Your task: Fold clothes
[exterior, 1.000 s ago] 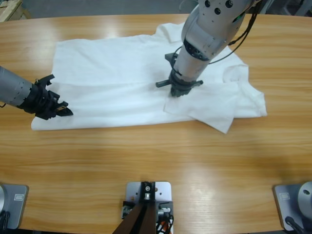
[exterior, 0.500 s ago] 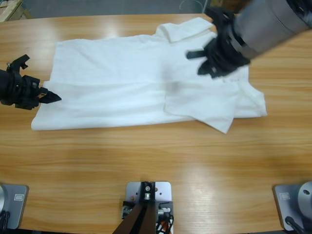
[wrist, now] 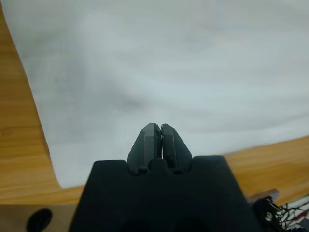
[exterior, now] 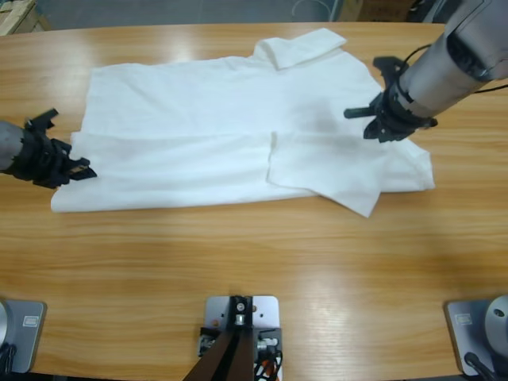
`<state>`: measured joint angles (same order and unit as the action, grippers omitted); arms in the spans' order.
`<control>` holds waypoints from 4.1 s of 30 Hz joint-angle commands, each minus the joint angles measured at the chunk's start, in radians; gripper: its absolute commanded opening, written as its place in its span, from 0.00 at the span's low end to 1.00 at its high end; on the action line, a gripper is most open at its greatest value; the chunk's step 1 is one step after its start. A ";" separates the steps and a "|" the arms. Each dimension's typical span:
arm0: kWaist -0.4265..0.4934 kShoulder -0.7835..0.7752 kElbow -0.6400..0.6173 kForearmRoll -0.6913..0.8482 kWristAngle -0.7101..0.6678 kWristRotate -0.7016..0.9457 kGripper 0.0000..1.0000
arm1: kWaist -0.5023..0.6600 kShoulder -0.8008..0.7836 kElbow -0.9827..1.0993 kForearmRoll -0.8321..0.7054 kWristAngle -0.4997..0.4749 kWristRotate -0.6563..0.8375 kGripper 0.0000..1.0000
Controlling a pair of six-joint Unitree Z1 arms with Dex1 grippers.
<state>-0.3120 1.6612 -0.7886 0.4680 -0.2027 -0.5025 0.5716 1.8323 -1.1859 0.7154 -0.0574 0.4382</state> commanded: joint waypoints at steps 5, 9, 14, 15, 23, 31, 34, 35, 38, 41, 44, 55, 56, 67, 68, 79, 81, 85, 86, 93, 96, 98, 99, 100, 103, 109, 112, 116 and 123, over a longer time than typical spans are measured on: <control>0.019 0.211 -0.016 0.082 0.010 -0.070 0.00 | -0.018 0.141 0.146 -0.079 0.017 0.021 0.00; 0.003 0.173 -0.016 0.146 0.009 -0.106 0.00 | -0.003 0.096 0.196 -0.035 0.014 0.062 0.00; -0.023 0.146 -0.088 0.308 0.011 -0.116 0.00 | 0.010 0.035 0.258 -0.007 0.029 0.093 0.00; -0.031 0.148 -0.098 0.326 0.013 -0.116 0.00 | 0.025 0.034 0.265 -0.008 0.038 0.097 0.00; -0.135 0.142 -0.107 0.353 0.040 -0.122 0.00 | 0.221 0.007 0.310 -0.004 0.075 0.243 0.00; -0.144 0.093 -0.126 0.417 0.063 -0.146 0.00 | 0.297 -0.040 0.373 0.019 0.112 0.363 0.00; -0.145 0.027 -0.125 0.398 0.122 -0.149 0.00 | 0.307 -0.056 0.381 0.009 0.105 0.375 0.00; -0.143 -0.006 -0.116 0.363 0.155 -0.144 0.00 | 0.307 -0.051 0.382 0.001 0.105 0.375 0.00; -0.138 -0.092 -0.040 0.152 0.161 -0.049 0.00 | 0.307 -0.030 0.385 -0.018 0.105 0.373 0.00; -0.139 -0.099 0.076 -0.078 0.090 0.028 0.00 | 0.307 -0.036 0.385 -0.017 0.107 0.371 0.00; -0.137 -0.040 0.115 -0.165 0.050 0.064 0.00 | 0.307 -0.042 0.385 -0.016 0.108 0.370 0.00; -0.194 0.054 0.138 -0.118 0.098 -0.060 0.00 | 0.307 -0.061 0.387 -0.019 0.108 0.367 0.00; -0.206 0.061 0.144 -0.115 0.109 -0.080 0.00 | 0.307 -0.064 0.387 -0.019 0.107 0.367 0.00; -0.244 0.054 0.154 -0.016 0.151 -0.268 0.00 | 0.307 -0.109 0.406 -0.018 0.110 0.376 0.00; -0.246 0.049 0.154 0.001 0.151 -0.290 0.00 | 0.307 -0.112 0.407 -0.018 0.110 0.377 0.00; -0.331 -0.039 0.196 0.096 0.106 -0.464 0.00 | 0.307 -0.133 0.415 -0.022 0.109 0.381 0.00; -0.335 -0.046 0.200 0.098 0.098 -0.467 0.00 | 0.307 -0.135 0.418 -0.021 0.111 0.383 0.00; -0.335 -0.057 0.190 0.089 0.114 -0.467 0.00 | 0.307 -0.175 0.418 -0.021 0.099 0.387 0.00; -0.334 -0.068 0.177 0.086 0.134 -0.467 0.00 | 0.307 -0.201 0.414 -0.022 0.082 0.384 0.00; -0.156 -0.304 0.015 0.006 0.149 -0.326 0.83 | 0.242 -0.348 0.118 0.170 -0.117 0.170 1.00; 0.017 -0.370 -0.059 -0.069 0.086 -0.234 0.87 | 0.087 -0.302 -0.055 0.224 -0.071 0.086 0.98; 0.106 -0.346 -0.096 -0.119 -0.003 -0.151 0.87 | -0.059 -0.235 -0.161 0.244 0.041 0.027 0.91; 0.168 -0.321 -0.110 -0.127 -0.055 -0.141 0.88 | -0.133 -0.192 -0.215 0.256 0.096 0.003 0.90; 0.206 -0.304 -0.113 -0.127 -0.089 -0.144 0.88 | -0.202 -0.147 -0.269 0.267 0.154 -0.016 0.90; 0.354 -0.223 -0.120 -0.127 -0.251 -0.144 0.90 | -0.356 0.003 -0.430 0.285 0.283 -0.040 0.90; 0.470 -0.050 -0.224 -0.127 -0.331 -0.114 0.90 | -0.423 0.337 -0.749 0.382 0.362 -0.047 0.81; 0.470 -0.001 -0.259 -0.123 -0.337 -0.114 0.91 | -0.454 0.424 -0.782 0.387 0.398 -0.045 0.72; 0.470 0.030 -0.241 -0.107 -0.336 -0.097 0.91 | -0.507 0.470 -0.782 0.378 0.423 -0.063 0.70; 0.468 0.046 -0.216 -0.098 -0.338 -0.081 0.92 | -0.516 0.539 -0.779 0.348 0.486 -0.075 0.65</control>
<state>0.1498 1.6529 -1.0425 0.3565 -0.5216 -0.5981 0.0691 2.2607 -1.9536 1.0854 0.3752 0.3790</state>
